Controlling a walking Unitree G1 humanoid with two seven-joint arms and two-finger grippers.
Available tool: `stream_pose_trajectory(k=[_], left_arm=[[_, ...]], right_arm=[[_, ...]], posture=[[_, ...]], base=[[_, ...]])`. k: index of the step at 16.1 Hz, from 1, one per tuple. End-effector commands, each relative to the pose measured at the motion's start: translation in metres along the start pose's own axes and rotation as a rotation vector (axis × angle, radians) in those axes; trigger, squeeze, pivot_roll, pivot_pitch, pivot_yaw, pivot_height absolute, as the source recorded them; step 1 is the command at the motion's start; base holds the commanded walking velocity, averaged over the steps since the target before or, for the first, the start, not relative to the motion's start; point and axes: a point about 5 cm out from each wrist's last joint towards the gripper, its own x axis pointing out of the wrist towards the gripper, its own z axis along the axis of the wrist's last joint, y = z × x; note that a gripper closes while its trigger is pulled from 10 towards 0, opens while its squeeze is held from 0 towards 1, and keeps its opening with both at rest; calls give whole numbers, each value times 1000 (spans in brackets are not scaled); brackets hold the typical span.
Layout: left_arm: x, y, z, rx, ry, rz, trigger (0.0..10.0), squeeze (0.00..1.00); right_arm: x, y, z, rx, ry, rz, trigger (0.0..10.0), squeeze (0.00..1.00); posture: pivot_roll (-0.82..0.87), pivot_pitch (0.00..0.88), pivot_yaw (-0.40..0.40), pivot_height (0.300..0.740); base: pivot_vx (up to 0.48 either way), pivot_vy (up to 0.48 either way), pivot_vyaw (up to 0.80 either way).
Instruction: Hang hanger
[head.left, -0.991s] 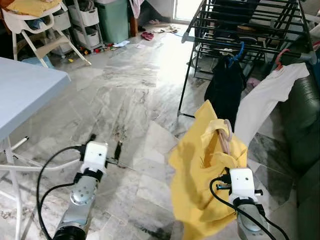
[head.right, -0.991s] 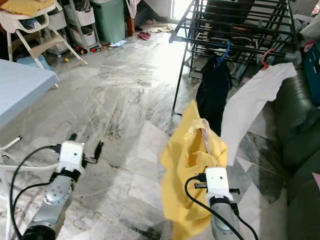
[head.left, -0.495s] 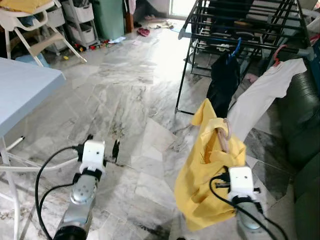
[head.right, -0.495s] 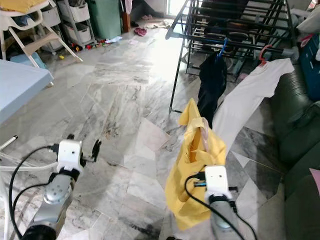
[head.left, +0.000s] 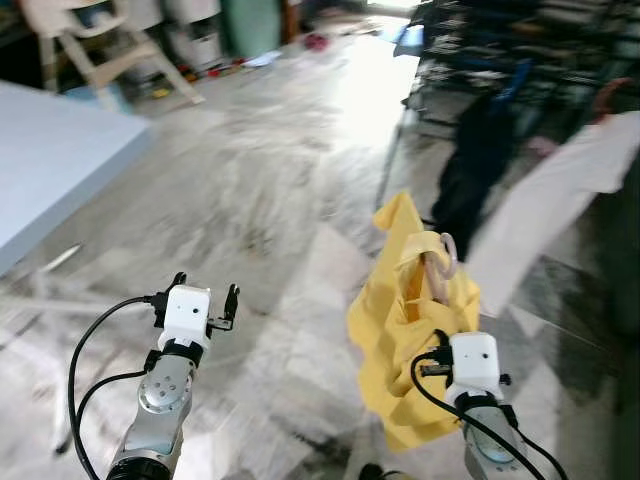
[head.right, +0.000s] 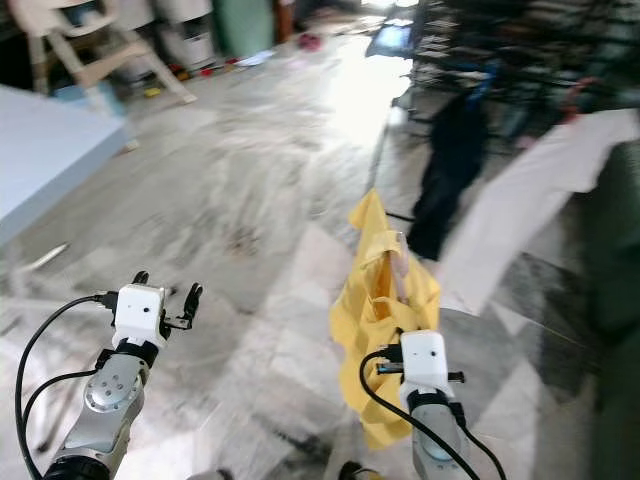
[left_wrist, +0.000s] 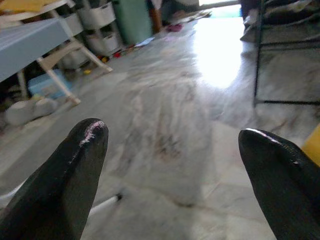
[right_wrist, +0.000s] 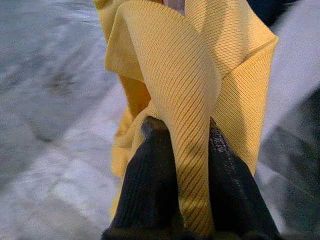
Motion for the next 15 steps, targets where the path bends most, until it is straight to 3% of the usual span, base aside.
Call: stream_pose_trajectory(k=[1,5,13,15], left_arm=[[-2,3,0,25,5,5,10000,0],[-1,4,-1,80,11,7,10000,0],[7,-2,-4,-22,57,-27,10000,0],[9,-2,-3,-41,57,-36,10000,0]], right_arm=[[2,0,14,10,-65,5,10000,0],[8,3,25,-5,-100,99,10000,0],[12,6,31,7,-116,120,10000,0],[14,5,37,16,-136,121,10000,0]], posture=[[-57,163,11,740],[-66,179,26,740],[-77,163,26,740],[-77,160,26,740]], base=[[0,0,800],[0,0,800],[0,0,800],[120,0,0]])
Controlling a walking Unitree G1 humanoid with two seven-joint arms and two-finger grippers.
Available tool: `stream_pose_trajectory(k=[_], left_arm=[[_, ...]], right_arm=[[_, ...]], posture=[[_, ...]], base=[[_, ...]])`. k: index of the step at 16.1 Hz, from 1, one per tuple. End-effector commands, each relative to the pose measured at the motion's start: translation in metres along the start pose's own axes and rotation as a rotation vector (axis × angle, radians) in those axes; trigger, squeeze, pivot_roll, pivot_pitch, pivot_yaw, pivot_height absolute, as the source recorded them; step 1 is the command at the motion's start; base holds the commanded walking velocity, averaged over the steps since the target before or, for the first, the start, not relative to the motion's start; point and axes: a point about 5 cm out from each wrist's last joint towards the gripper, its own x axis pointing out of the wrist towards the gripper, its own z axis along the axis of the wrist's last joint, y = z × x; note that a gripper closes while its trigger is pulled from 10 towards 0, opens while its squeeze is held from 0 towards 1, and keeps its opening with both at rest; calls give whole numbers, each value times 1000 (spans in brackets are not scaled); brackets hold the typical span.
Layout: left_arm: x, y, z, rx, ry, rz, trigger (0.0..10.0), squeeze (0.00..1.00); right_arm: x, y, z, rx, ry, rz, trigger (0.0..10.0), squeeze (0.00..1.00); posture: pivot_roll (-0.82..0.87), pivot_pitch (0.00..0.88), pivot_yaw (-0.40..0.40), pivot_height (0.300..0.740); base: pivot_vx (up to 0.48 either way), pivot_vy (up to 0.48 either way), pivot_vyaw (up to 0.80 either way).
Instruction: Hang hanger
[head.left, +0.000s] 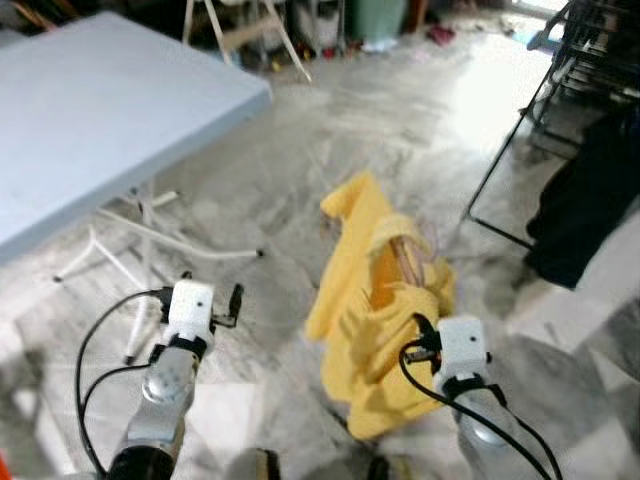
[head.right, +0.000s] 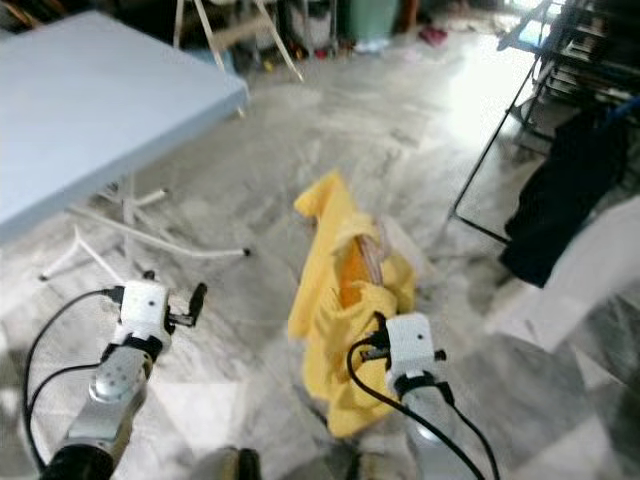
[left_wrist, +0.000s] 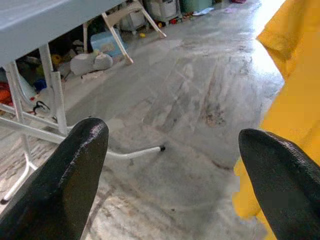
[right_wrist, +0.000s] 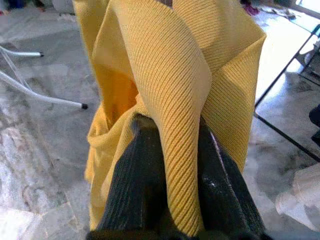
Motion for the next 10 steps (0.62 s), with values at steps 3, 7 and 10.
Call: stream_pose_trajectory(k=[3,7,10], left_arm=[[1,5,-3,-19,25,14,10000,0],[-1,4,-7,-17,40,17,10000,0],[0,3,-8,-21,47,17,10000,0]], right_arm=[[5,-1,16,13,-71,-2,10000,0],[3,3,17,17,-74,17,10000,0],[3,6,17,9,-77,36,10000,0]], posture=[[-77,162,27,740],[-79,165,27,740],[-80,166,27,740]], base=[[249,0,0],[125,0,0],[0,0,798]])
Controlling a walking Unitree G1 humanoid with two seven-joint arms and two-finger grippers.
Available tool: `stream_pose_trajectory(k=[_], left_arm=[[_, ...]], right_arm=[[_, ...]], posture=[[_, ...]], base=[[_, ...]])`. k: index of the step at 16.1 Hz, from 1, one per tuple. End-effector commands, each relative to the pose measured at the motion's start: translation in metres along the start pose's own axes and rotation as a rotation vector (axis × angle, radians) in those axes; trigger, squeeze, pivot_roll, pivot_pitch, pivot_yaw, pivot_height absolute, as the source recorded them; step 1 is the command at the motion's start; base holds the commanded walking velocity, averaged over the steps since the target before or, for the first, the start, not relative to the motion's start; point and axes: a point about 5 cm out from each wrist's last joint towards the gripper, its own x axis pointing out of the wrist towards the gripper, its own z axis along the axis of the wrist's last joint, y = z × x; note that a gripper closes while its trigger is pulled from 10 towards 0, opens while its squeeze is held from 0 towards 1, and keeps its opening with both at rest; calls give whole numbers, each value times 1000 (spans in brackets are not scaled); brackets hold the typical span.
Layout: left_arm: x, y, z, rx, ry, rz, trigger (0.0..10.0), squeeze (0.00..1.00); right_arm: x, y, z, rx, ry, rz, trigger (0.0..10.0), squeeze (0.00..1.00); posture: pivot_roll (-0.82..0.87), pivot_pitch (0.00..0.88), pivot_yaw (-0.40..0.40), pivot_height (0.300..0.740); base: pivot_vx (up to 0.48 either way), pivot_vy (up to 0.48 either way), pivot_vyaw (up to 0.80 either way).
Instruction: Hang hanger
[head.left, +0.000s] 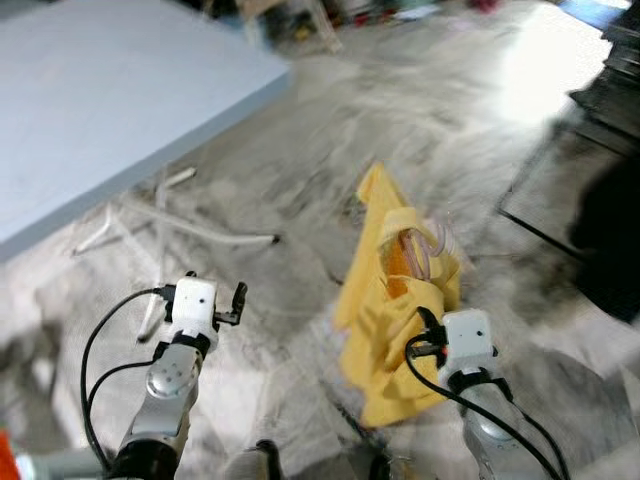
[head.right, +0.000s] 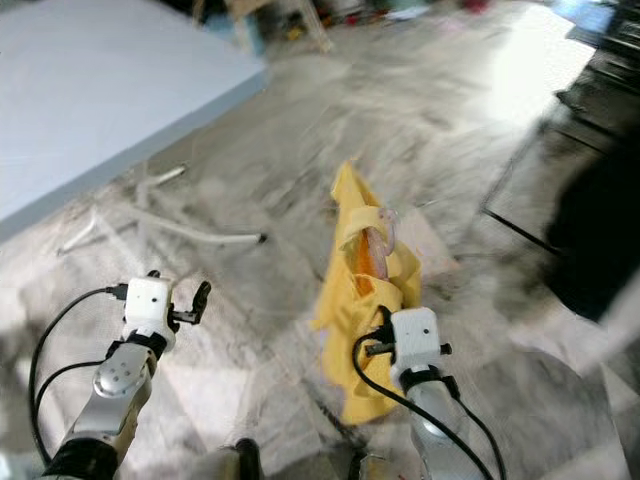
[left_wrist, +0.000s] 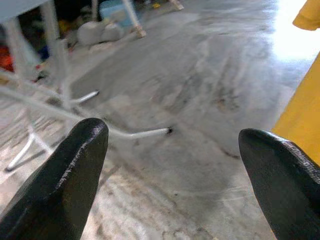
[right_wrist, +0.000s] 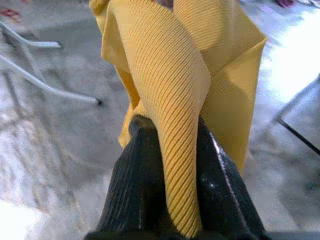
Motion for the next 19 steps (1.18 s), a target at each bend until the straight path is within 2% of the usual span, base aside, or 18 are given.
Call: stream_pose_trajectory(k=[1,5,19], left_arm=[[-3,-2,-5,-4,18,0,10000,0],[-2,-4,-6,2,24,-2,10000,0],[-1,-12,-8,44,49,-15,10000,0]], right_arm=[[0,-1,10,-6,-51,0,10000,0],[-1,-2,10,3,-52,2,10000,0],[0,3,13,16,-56,22,10000,0]], posture=[[-81,165,28,740],[-87,170,26,740],[-88,178,28,740]], base=[[0,0,794],[0,0,695],[0,0,0]])
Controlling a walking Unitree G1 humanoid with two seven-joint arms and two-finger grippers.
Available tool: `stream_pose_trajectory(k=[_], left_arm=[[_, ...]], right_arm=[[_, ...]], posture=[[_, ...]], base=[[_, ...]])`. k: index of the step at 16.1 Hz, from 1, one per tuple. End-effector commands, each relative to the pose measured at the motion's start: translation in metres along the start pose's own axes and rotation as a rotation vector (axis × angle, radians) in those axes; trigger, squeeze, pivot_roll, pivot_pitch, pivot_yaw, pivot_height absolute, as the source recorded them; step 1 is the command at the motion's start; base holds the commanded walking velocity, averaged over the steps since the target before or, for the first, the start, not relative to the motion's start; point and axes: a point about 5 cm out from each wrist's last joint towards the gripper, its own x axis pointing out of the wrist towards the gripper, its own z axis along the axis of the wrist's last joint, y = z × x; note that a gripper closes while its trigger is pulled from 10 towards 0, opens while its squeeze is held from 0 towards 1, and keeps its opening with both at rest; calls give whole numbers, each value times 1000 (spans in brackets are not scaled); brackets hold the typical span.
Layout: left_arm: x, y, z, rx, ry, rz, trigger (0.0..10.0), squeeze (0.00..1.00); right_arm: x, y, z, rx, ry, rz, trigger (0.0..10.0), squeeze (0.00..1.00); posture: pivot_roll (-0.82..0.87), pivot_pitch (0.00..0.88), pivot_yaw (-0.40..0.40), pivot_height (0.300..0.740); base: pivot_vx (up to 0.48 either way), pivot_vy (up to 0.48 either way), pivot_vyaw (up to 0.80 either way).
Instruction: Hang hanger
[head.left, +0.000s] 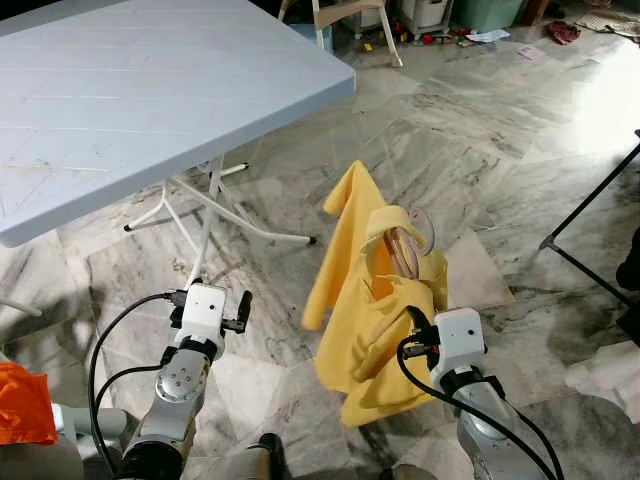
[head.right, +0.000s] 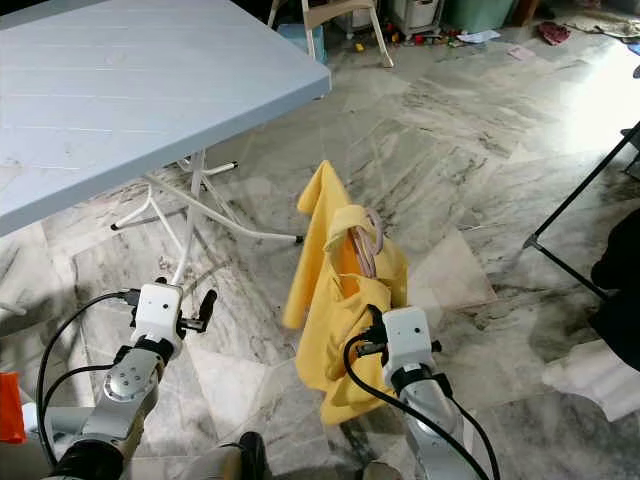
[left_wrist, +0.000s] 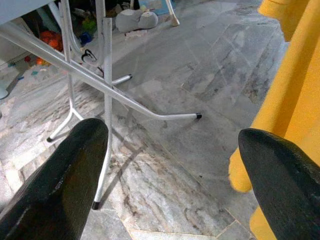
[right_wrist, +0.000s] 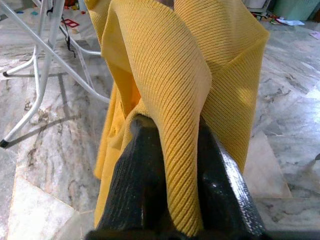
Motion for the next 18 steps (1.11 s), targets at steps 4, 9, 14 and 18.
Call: stream_pose_trajectory(k=[4,9,14,18], left_arm=[[1,0,-3,33,32,-21,10000,0],[2,1,-3,32,41,-23,10000,0],[1,1,-5,39,51,-23,10000,0],[0,2,-5,12,44,-19,10000,0]], right_arm=[[4,5,11,9,-52,6,10000,0],[4,6,11,18,-56,3,10000,0],[3,8,10,25,-54,2,10000,0],[3,10,11,27,-55,7,10000,0]], posture=[[-91,171,36,740],[-93,168,44,740],[-92,174,49,740],[-90,177,47,740]], base=[[0,0,195],[0,-110,778],[0,-277,524],[0,0,109]])
